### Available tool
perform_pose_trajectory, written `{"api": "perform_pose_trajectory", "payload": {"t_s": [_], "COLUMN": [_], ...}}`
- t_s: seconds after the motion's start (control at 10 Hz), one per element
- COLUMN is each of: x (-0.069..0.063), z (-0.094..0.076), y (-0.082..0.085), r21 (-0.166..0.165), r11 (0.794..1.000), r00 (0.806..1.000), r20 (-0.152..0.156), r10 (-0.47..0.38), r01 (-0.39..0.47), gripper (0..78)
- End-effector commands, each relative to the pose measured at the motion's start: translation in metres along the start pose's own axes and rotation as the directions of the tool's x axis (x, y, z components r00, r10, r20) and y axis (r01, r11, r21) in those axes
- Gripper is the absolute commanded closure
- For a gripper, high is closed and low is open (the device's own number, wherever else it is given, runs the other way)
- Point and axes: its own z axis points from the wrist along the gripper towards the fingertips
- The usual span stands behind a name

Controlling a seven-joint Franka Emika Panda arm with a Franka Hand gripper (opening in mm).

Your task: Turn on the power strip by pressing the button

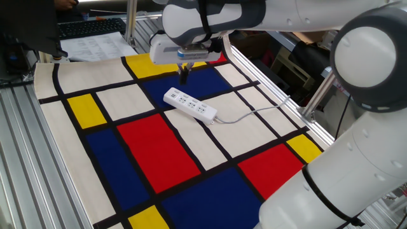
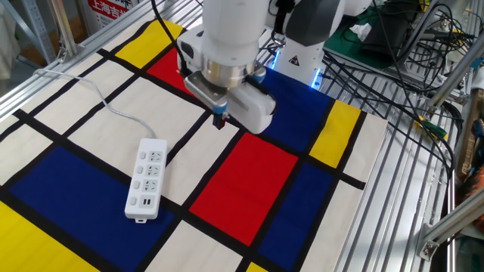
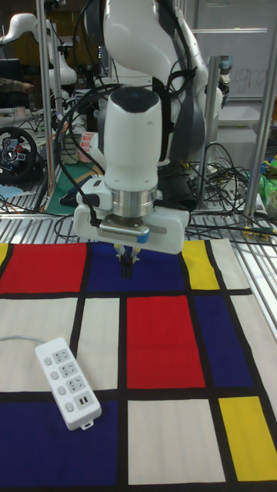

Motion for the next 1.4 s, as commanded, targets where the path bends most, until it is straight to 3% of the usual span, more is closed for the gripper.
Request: {"api": "perform_pose_trajectory", "payload": {"t_s": [0.1,0.3,0.7,0.8,1.0,1.4], "x": [-0.01,-0.012,-0.014,-0.021,-0.026,-0.028], "z": [0.016,0.025,0.025,0.025,0.031,0.029], "y": [-0.01,-0.01,-0.011,-0.012,-0.013,-0.014], "r21": [0.004,0.006,-0.002,-0.006,-0.002,0.003], "r11": [1.0,1.0,1.0,1.0,0.999,0.995], "r00": [1.0,0.999,1.0,0.997,0.995,0.992], "r20": [0.015,0.031,0.03,0.07,0.088,0.076], "r10": [-0.018,-0.009,-0.008,-0.025,-0.048,-0.1], "r01": [0.018,0.009,0.008,0.025,0.049,0.1], "gripper": [77.6,77.6,77.6,77.6,77.6,77.6]}}
